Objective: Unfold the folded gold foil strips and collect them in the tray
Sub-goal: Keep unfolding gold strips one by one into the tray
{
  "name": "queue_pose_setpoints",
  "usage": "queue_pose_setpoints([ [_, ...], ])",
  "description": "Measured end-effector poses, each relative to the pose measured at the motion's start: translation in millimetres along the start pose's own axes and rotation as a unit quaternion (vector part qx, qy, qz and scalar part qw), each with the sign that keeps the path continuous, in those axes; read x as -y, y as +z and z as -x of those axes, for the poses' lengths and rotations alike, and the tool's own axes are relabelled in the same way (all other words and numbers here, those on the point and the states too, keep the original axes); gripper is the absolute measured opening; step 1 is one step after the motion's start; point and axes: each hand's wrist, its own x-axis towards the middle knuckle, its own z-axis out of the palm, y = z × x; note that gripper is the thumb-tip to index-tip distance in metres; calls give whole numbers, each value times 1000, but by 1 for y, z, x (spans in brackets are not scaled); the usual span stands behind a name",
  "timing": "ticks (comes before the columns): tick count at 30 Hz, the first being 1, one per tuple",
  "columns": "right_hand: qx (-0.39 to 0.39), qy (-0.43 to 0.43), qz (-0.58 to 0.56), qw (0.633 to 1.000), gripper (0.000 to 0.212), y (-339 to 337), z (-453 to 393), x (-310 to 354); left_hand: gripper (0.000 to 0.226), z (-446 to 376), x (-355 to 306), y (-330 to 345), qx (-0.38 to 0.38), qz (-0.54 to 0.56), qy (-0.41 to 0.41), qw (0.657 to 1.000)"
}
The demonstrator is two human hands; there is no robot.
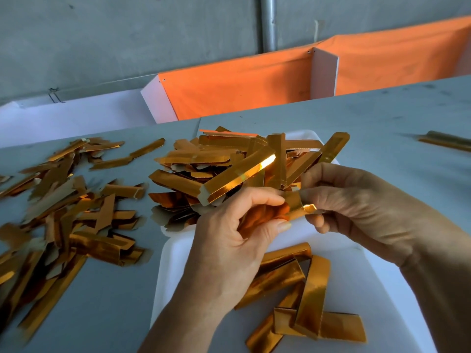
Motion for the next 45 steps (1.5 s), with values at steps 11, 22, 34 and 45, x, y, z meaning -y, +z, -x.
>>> queue_pose_setpoints([
  [11, 86, -24, -33, 995, 12, -12, 4, 4, 22, 0, 0, -2, -9, 32, 1, 999],
  [22, 34, -11, 84, 996, 16, -2, 2, 3, 21, 1, 2, 0, -2, -60, 38, 998],
  [34, 58, 53, -95, 992, 23, -9, -1, -2, 21, 2, 2, -1, -17, -104, 60, 993],
  [45, 48, 77, -55, 994, 20, -7, -1, -1, 22, 2, 2, 1, -11, -116, 50, 992],
])
